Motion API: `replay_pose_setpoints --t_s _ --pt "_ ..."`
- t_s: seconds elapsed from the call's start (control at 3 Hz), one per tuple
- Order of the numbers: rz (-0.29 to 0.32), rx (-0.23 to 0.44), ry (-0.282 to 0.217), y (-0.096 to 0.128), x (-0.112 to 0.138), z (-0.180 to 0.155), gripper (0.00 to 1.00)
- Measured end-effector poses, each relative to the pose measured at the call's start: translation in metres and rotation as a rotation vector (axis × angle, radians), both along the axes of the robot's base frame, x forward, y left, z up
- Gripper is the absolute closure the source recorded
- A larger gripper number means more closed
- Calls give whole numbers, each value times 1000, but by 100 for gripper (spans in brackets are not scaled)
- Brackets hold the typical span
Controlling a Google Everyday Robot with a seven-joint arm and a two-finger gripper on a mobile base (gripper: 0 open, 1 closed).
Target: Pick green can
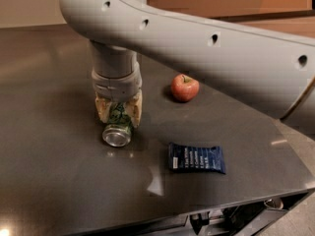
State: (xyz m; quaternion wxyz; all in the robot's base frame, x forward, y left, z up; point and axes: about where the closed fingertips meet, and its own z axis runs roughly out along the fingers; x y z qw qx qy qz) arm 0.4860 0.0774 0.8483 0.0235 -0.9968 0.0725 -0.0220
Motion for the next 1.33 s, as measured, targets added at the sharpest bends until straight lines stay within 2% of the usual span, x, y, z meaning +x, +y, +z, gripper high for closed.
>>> replay_pose_setpoints --t_s 0.33,0.67,1.0,1.33 --pt "-3 28 3 -5 -3 16 87" --pt "11 64 13 -12 -10 44 100" --pt "36 93 15 -17 -15 72 100" --pt "59 182 -25 -6 -8 116 100"
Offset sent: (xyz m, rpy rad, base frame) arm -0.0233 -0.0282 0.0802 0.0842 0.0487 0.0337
